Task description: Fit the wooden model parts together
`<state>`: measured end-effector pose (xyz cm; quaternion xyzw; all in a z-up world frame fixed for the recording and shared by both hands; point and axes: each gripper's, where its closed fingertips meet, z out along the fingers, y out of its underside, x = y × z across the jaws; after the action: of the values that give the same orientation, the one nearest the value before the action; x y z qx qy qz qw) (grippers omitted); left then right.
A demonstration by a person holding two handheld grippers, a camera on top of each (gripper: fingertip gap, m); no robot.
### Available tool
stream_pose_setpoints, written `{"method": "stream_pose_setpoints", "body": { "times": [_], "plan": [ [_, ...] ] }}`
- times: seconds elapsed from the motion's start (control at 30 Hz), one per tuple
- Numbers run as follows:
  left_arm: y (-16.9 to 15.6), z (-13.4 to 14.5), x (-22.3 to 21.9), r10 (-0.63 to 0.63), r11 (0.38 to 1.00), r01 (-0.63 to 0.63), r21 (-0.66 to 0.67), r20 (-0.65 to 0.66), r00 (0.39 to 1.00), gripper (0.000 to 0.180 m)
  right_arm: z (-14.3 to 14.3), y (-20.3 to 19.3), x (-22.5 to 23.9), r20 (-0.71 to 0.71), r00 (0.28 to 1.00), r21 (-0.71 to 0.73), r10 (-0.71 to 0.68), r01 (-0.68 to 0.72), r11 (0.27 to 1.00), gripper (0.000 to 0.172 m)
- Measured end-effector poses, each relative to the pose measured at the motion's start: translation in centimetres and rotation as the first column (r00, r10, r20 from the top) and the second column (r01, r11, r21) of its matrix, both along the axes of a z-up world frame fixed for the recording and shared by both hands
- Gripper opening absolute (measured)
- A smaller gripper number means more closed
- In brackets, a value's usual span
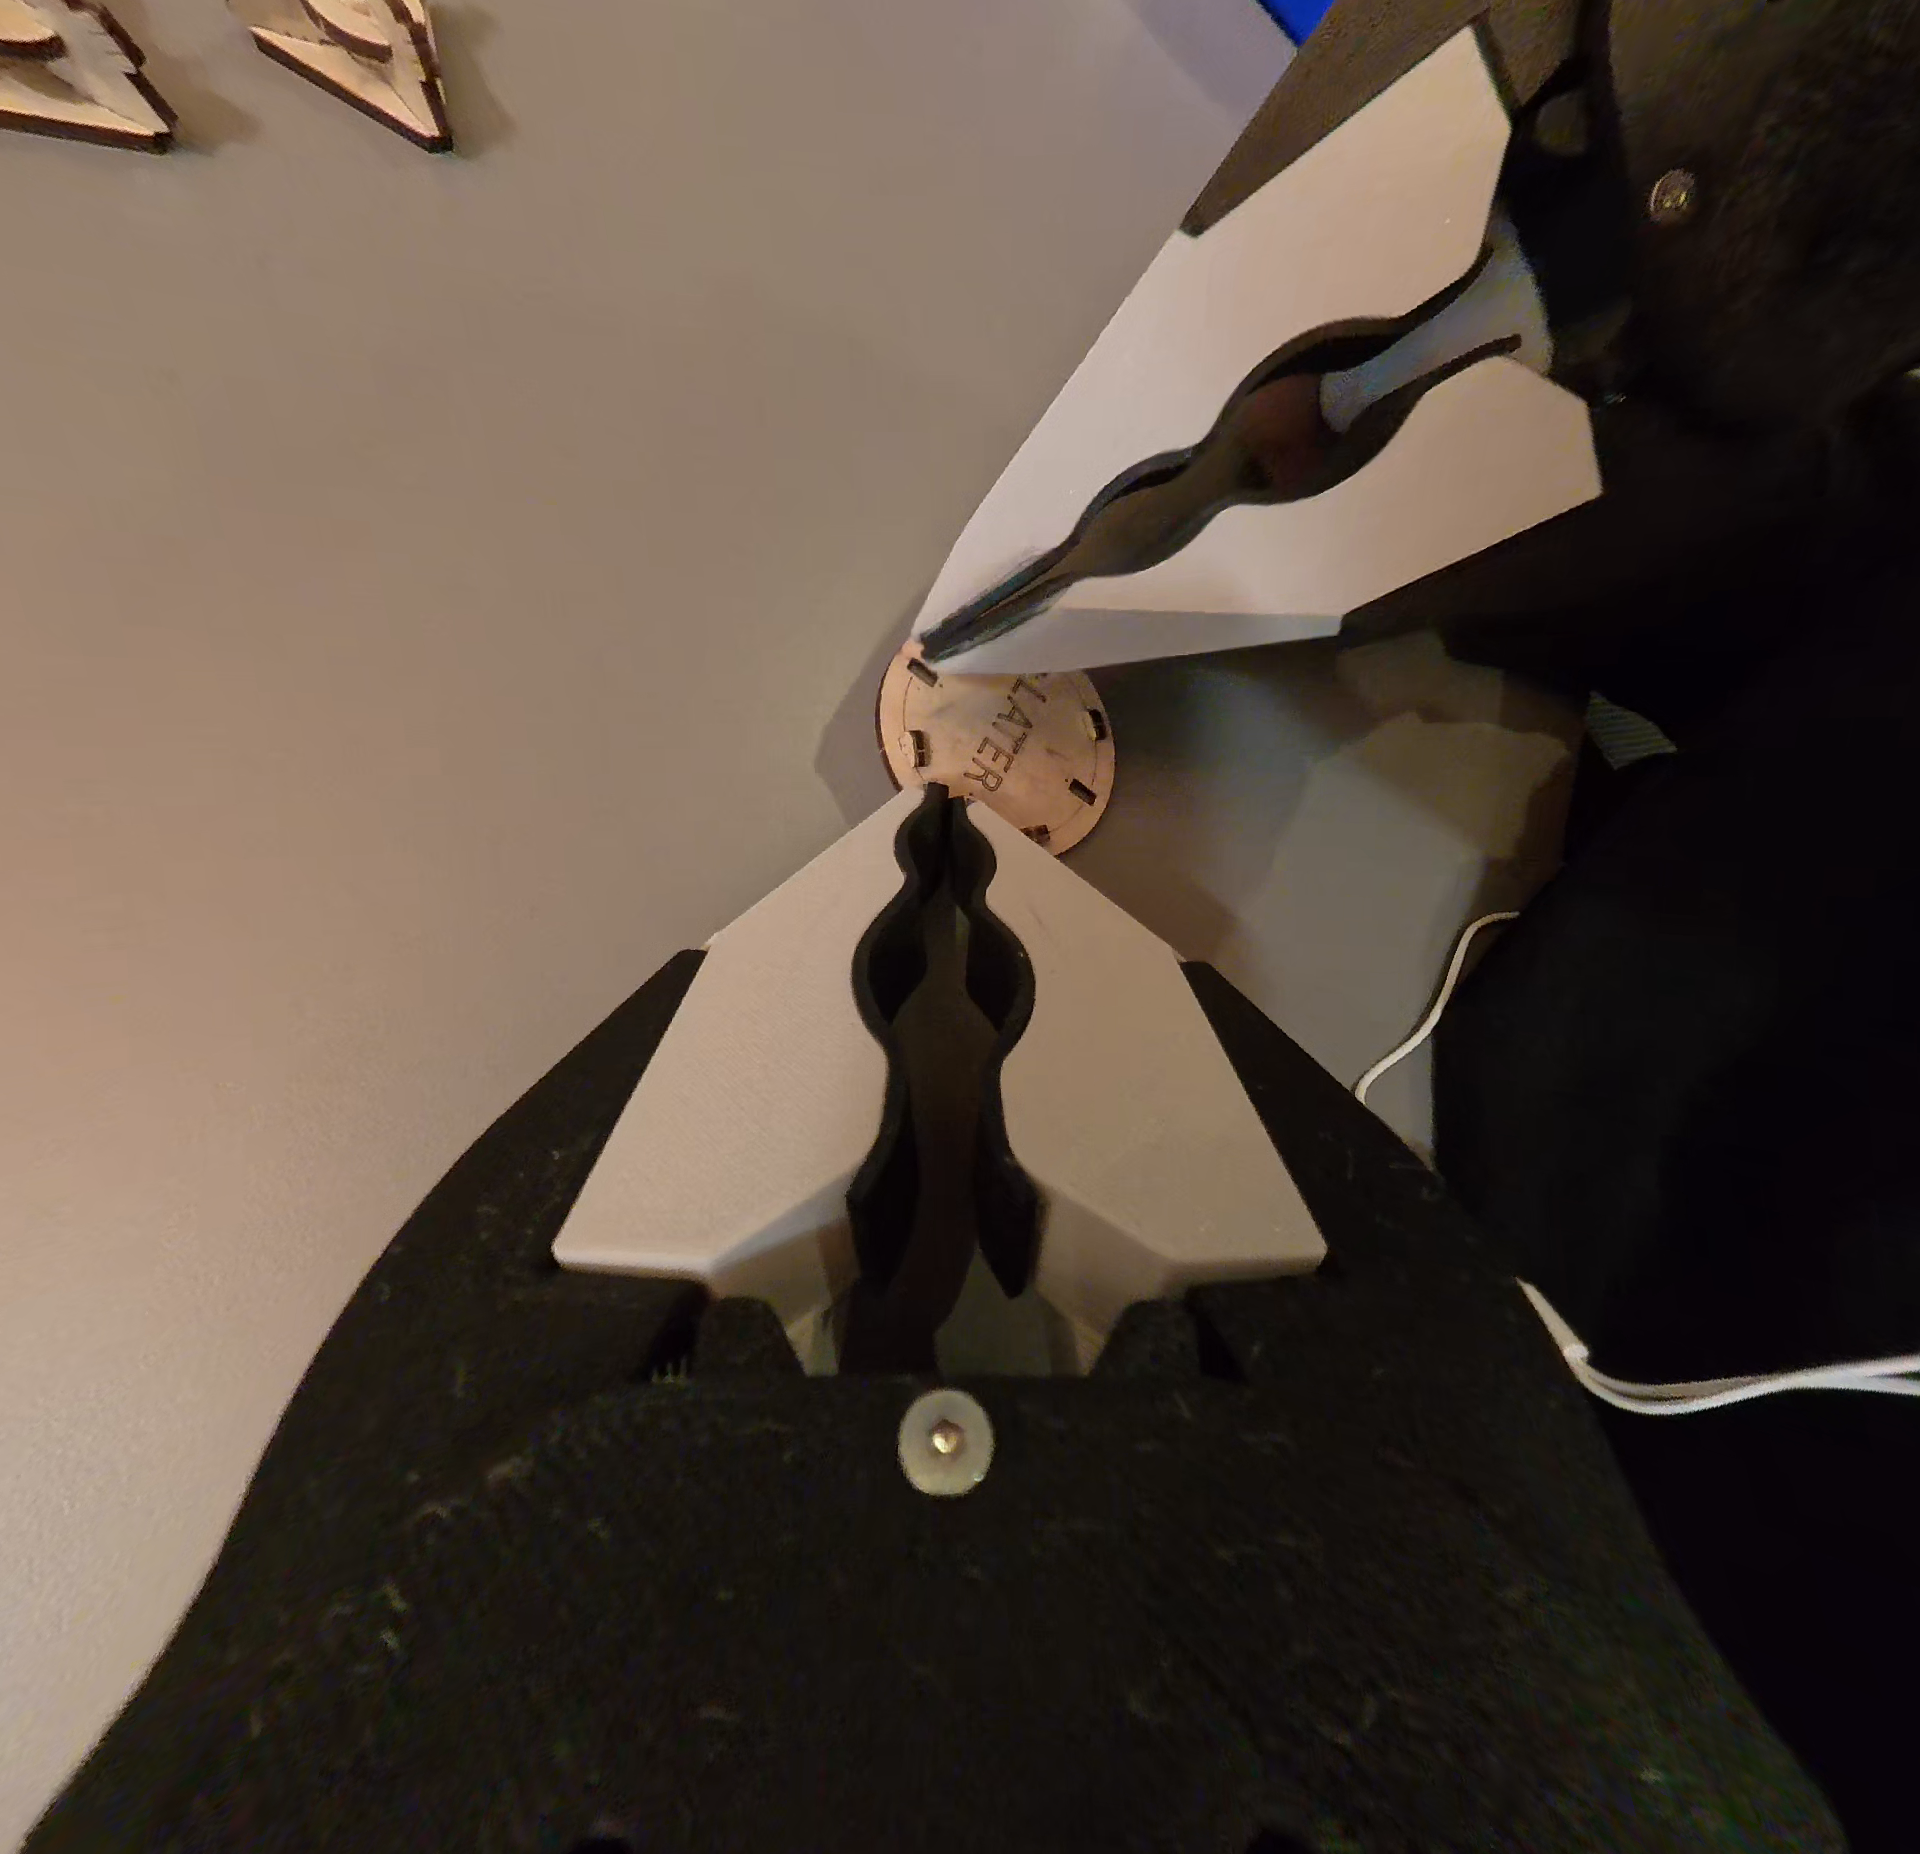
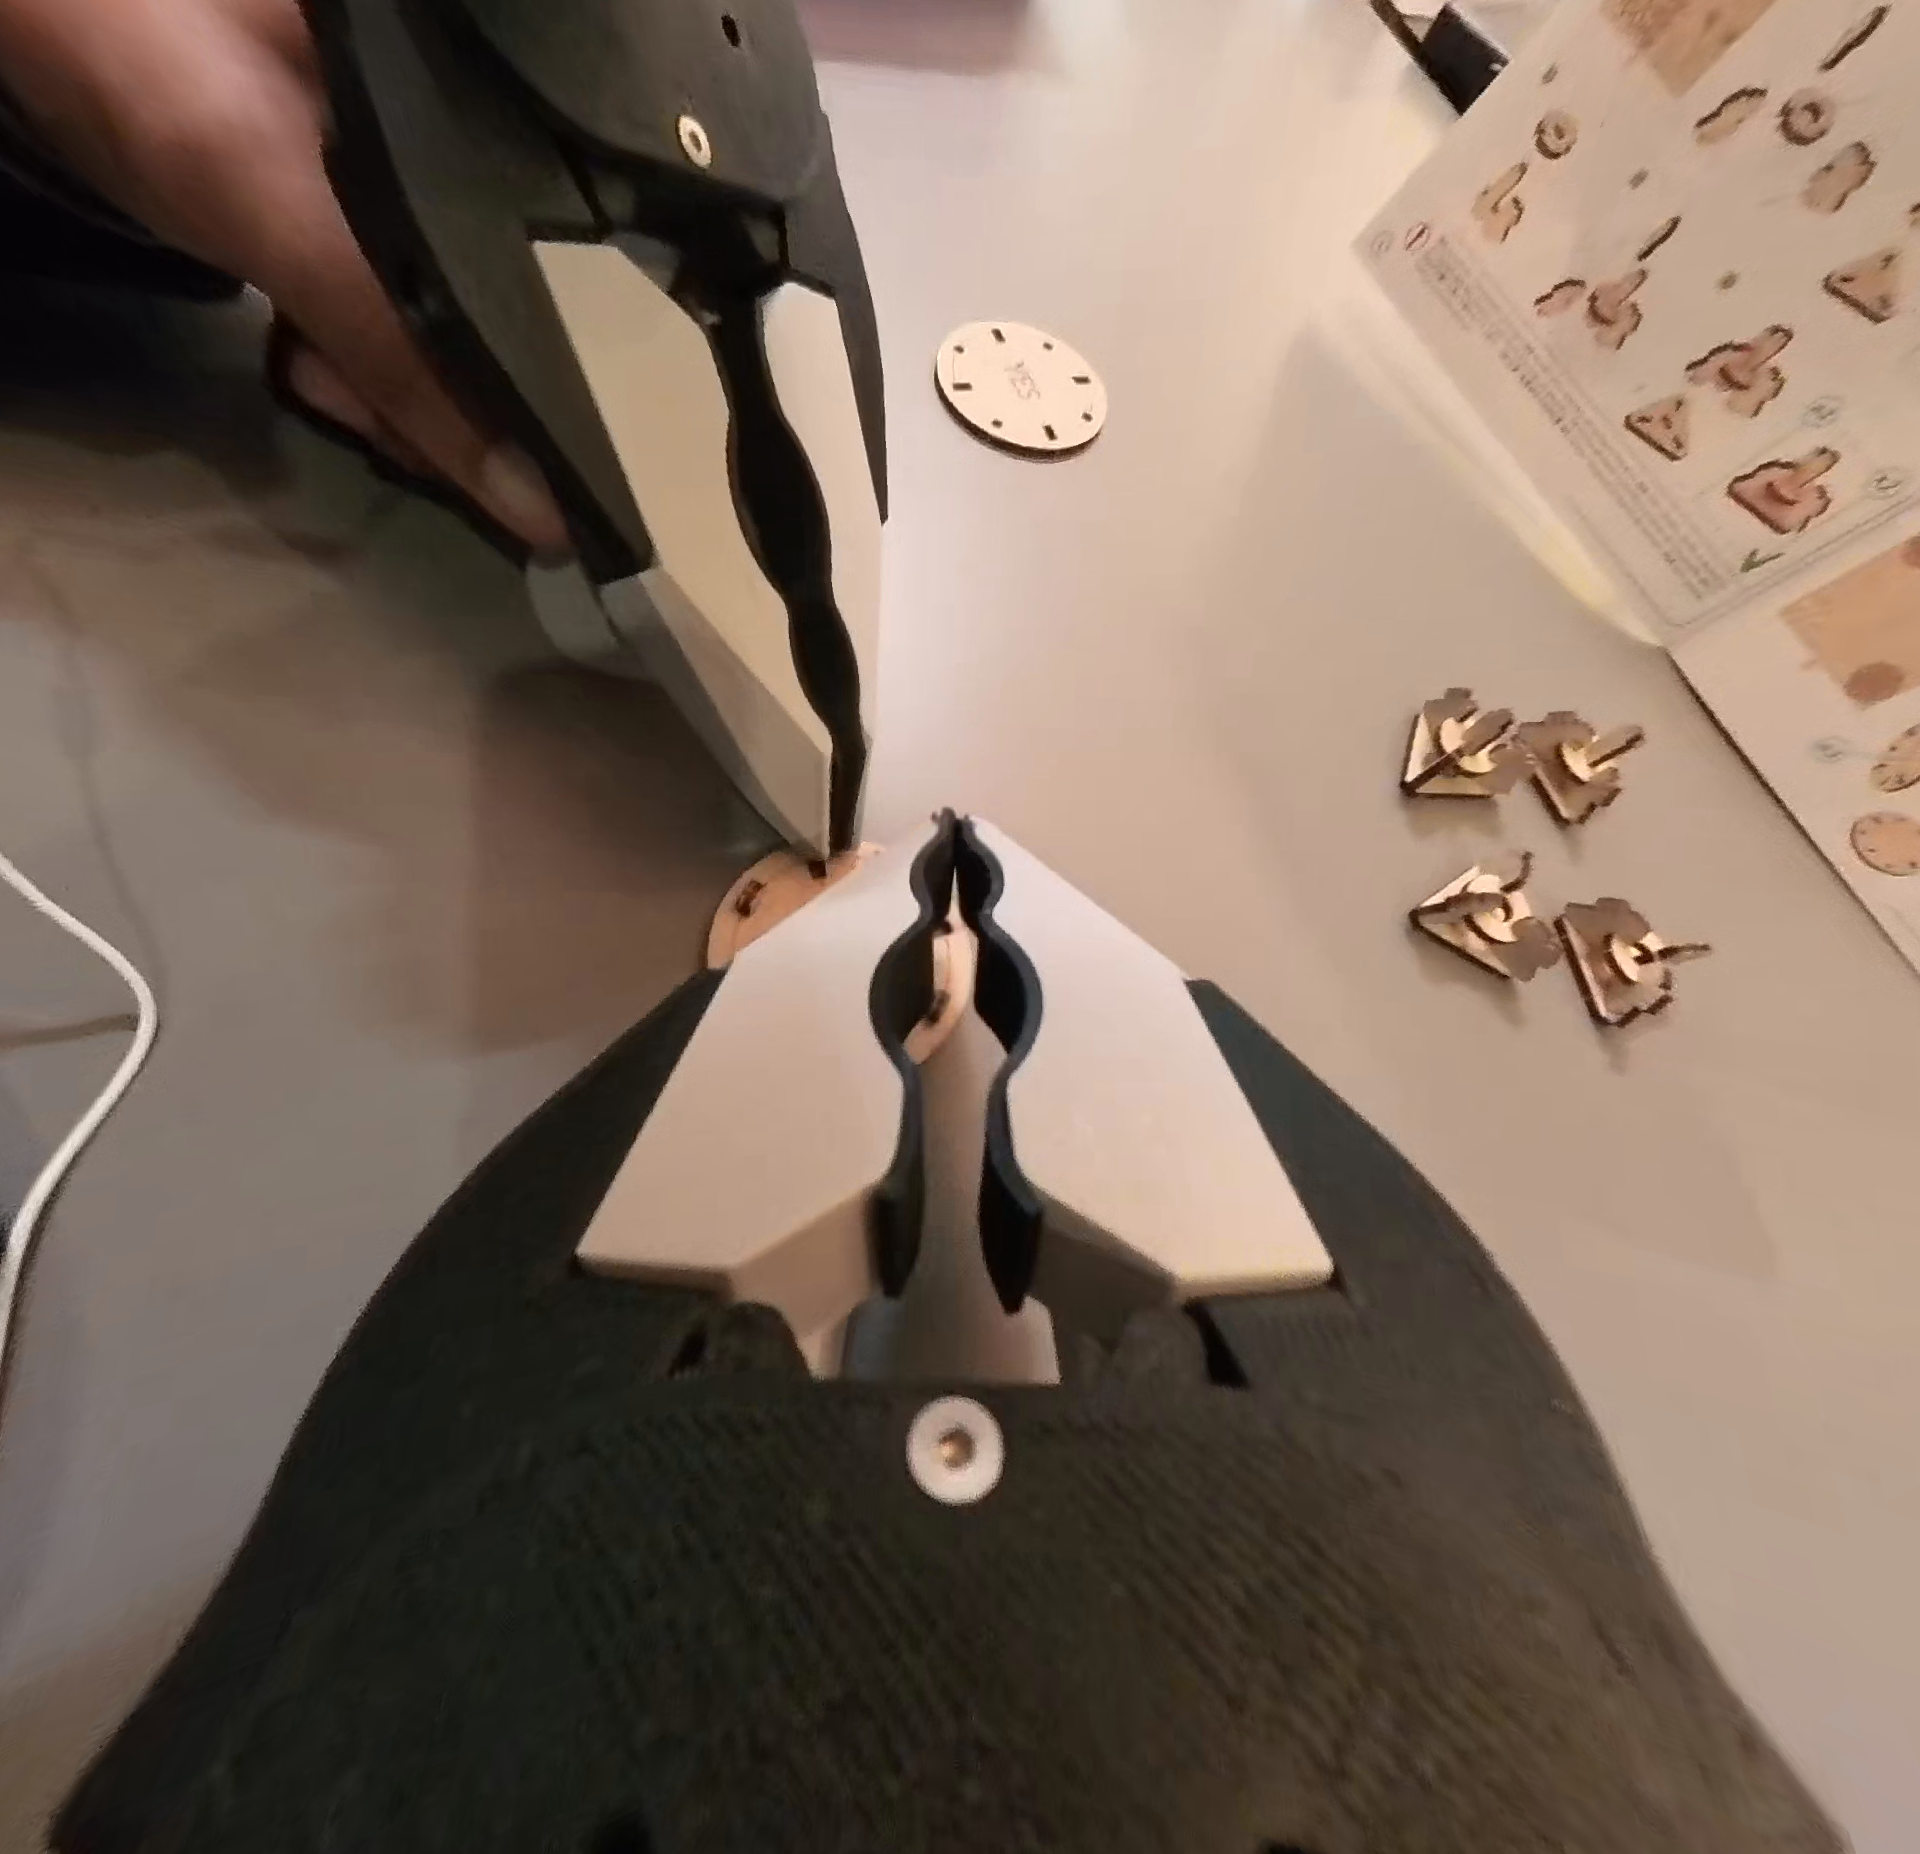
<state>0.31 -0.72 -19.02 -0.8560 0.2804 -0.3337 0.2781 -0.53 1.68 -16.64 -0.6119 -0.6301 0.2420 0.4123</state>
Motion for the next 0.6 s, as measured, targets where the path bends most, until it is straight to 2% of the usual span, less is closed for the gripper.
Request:
{"method": "stream_pose_setpoints", "body": {
  "times": [0.07, 0.2, 0.4, 0.6],
  "plan": [
    [0.0, 0.0, 0.0, 0.003, 1.000, -0.003, -0.004, 0.004, 1.000, 0.001, -0.6, -0.2, 0.0, 0.020, 1.000, -0.031, 0.009, -0.009, 0.999, 0.000],
    [0.0, 0.0, 0.0, 0.004, 1.000, -0.004, -0.009, 0.009, 1.000, 0.001, -1.1, -0.2, -0.1, 0.049, 0.999, -0.042, 0.011, -0.009, 0.999, 0.016],
    [0.0, 0.0, 0.0, 0.004, 1.000, -0.004, -0.007, 0.007, 1.000, 0.001, -1.8, -0.3, 0.0, 0.089, 0.996, -0.103, 0.012, -0.003, 0.995, 0.024],
    [0.0, 0.0, 0.0, 0.004, 1.000, -0.004, -0.008, 0.008, 1.000, 0.001, -2.0, -0.3, 0.0, 0.091, 0.996, -0.174, 0.003, 0.013, 0.985, 0.020]
  ]
}}
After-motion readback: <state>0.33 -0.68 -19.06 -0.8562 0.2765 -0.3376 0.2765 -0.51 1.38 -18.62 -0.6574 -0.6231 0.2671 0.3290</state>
